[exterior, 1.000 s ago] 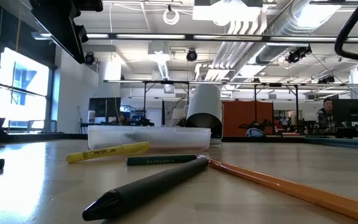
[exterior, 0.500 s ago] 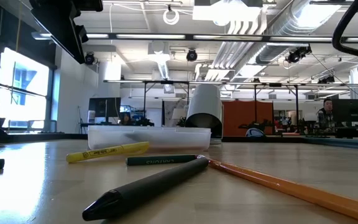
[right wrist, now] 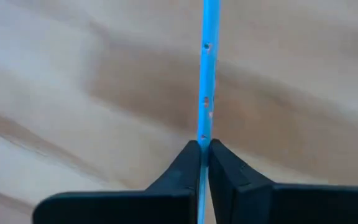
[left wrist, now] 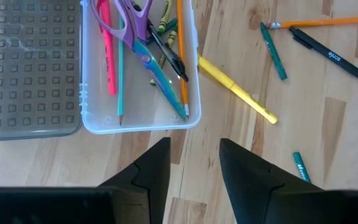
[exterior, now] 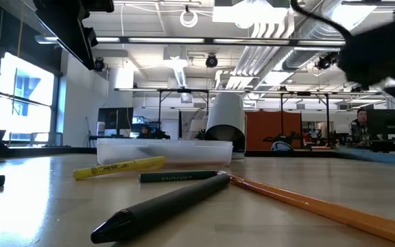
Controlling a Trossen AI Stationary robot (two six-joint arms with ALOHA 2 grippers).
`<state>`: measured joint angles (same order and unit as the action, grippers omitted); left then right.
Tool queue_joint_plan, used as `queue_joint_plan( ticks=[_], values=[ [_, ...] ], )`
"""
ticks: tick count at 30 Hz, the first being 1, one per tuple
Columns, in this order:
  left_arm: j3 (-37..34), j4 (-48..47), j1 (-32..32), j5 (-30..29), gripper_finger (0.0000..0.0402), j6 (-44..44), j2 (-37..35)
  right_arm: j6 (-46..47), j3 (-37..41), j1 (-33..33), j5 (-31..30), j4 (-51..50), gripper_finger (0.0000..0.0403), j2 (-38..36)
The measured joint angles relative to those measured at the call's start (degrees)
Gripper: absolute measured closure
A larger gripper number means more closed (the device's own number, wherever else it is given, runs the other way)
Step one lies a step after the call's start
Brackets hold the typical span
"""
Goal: Pick & place school supplies into a supply box
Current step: Put the light blue pencil into the black supply box
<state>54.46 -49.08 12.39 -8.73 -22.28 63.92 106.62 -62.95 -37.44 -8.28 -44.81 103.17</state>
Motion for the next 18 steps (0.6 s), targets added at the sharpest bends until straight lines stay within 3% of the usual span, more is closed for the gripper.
queue_joint_plan(
  ticks=[7, 18],
  values=[
    [0.0, 0.9, 0.0, 0.0, 0.0229, 0.0, 0.0, -21.8, -2.4, 8.9, -15.0, 10.8, 0.04, -0.2],
    [0.0, 3.1, 0.0, 0.0, 0.0229, 0.2, 0.0, -60.0, -2.5, 27.1, -12.9, 33.7, 0.0402, -0.3]
  ],
)
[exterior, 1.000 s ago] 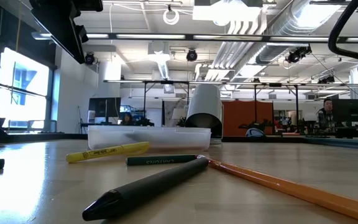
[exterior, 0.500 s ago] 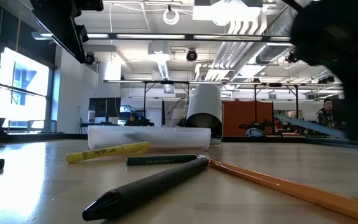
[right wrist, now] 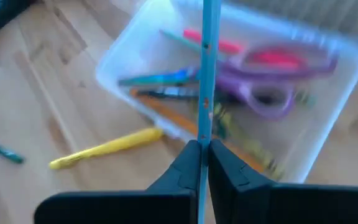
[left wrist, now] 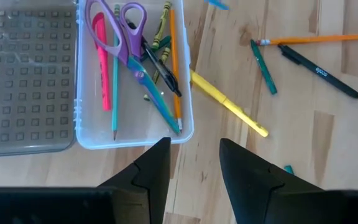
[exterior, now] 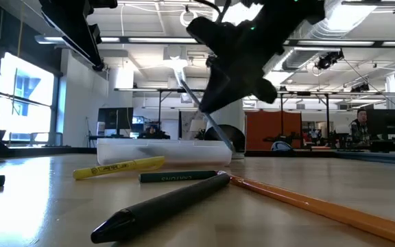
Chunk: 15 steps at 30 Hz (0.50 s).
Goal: Pick & place school supplies into a supply box
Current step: Put the light blue pencil into the black supply box
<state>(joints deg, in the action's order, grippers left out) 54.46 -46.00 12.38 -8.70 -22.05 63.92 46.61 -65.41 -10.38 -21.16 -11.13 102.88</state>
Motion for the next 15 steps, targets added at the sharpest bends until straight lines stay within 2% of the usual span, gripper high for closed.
queue_joint_plan(
  ticks=[4, 9, 15],
  values=[
    [0.0, 0.0, 0.0, 0.0, 0.0229, 2.3, 0.0, -9.0, 0.0, 4.0, 0.3, 0.5, 0.0401, 0.0],
    [0.0, -0.1, 0.0, 0.0, 0.0229, 2.4, 0.0, -12.2, 0.0, 8.4, 0.9, 4.4, 0.0402, 0.0],
    [0.0, -0.2, 0.0, 0.0, 0.0229, 2.5, 0.0, -27.2, -0.1, 10.5, 11.0, 13.2, 0.0402, -0.1]
  ],
)
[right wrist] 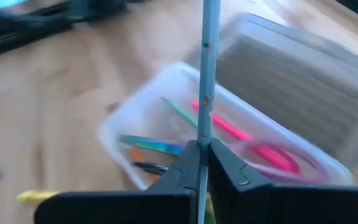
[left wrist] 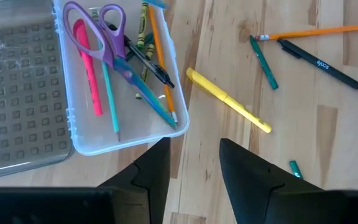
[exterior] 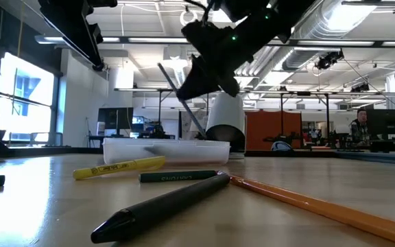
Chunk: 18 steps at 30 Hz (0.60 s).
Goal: Pick & place school supplies into a supply box
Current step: Put the light blue pencil into the black supply box
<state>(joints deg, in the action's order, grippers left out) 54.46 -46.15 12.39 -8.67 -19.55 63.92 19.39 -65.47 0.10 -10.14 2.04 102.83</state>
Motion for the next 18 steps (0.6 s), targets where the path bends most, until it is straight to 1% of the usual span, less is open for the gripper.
queue_joint_plan(
  ticks=[2, 4, 6, 8, 9, 11, 15, 18],
  values=[
    [0.0, 0.0, 0.0, 0.0, 0.0229, 0.0, 0.0, -4.8, 0.0, 0.0, 2.8, 1.1, 0.0402, 0.0],
    [0.0, 0.0, 0.0, 0.0, 0.0229, 0.0, 0.0, -11.1, 0.0, -0.2, 3.2, 1.4, 0.0401, 0.0],
    [0.0, 0.0, 0.0, 0.0, 0.0229, 0.0, 0.0, -18.4, 0.0, -0.3, 1.8, 1.3, 0.0401, 0.0],
    [0.0, 0.1, 0.0, 0.0, 0.0229, 0.0, 0.0, -23.5, 0.0, -0.2, -1.5, 0.9, 0.0402, 0.0],
    [0.0, 0.1, 0.0, 0.0, 0.0229, -0.1, 0.0, -24.4, 0.0, -0.1, -2.9, 0.8, 0.0402, 0.0],
    [0.0, 0.1, 0.0, 0.0, 0.0229, -0.2, 0.0, -24.2, 0.0, 0.5, -3.5, 0.3, 0.0402, -0.1],
    [0.0, 0.1, 0.0, 0.0, 0.0229, -0.2, 0.0, -21.7, -0.1, 2.3, -0.3, -2.4, 0.0402, 1.3],
    [0.0, 0.1, 0.0, 0.1, 0.0229, -1.4, 0.0, -21.7, -0.1, 2.7, -0.1, -2.6, 0.0402, 4.0]
  ],
)
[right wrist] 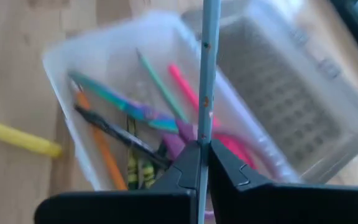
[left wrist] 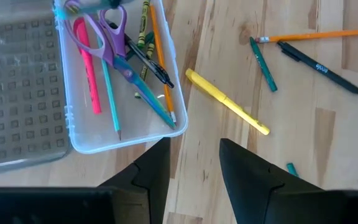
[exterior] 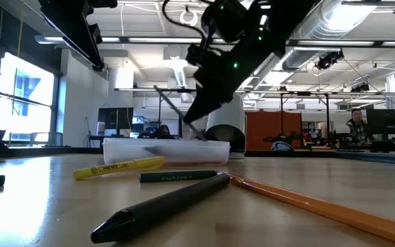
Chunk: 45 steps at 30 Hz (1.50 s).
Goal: Pick & place school supplies into a supply box
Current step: Put the light blue pencil into the black supply box, then put the yellow pencil into the black supply box
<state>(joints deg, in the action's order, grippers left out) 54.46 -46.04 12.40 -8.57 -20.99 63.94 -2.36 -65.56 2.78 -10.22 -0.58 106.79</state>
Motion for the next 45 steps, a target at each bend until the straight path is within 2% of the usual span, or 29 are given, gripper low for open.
queue_joint_plan(
  ticks=[7, 14, 18, 26, 32, 38, 42, 45],
  values=[
    [0.0, 0.0, 0.0, 0.1, 0.0229, -1.8, 0.0, -5.6, 0.1, -0.6, -0.4, 2.1, 0.0396, 2.3],
    [0.0, 0.1, 0.0, -0.2, 0.0229, -1.8, 0.0, -5.2, 0.1, -0.6, 2.3, 2.2, 0.0353, 2.3],
    [0.0, 0.1, 0.0, -2.4, 0.0229, -1.9, 0.0, -5.4, 0.1, -1.0, 1.8, 2.2, 0.0329, 2.3],
    [0.0, -0.4, 0.0, -2.3, 0.0229, -4.6, 0.0, -5.4, 0.1, -2.9, 0.3, 3.6, 0.0311, 1.2],
    [0.0, -4.4, 0.0, -2.2, 0.0229, -9.7, -0.1, -5.2, 0.0, -7.3, 2.1, 4.1, 0.0317, -2.3],
    [0.0, -9.1, 0.0, -2.8, 0.0229, -12.5, -0.1, -4.7, 0.0, -15.6, 3.2, 4.3, 0.0316, -1.9],
    [0.0, -7.4, 0.0, -3.0, 0.0229, -12.5, -0.1, -0.3, 0.0, -20.6, 2.0, 2.7, 0.0317, -1.6],
    [0.0, -5.9, 0.0, -2.9, 0.0229, -12.5, -0.1, 7.4, 0.0, -23.2, -2.1, 2.3, 0.0318, -1.5]
  ],
)
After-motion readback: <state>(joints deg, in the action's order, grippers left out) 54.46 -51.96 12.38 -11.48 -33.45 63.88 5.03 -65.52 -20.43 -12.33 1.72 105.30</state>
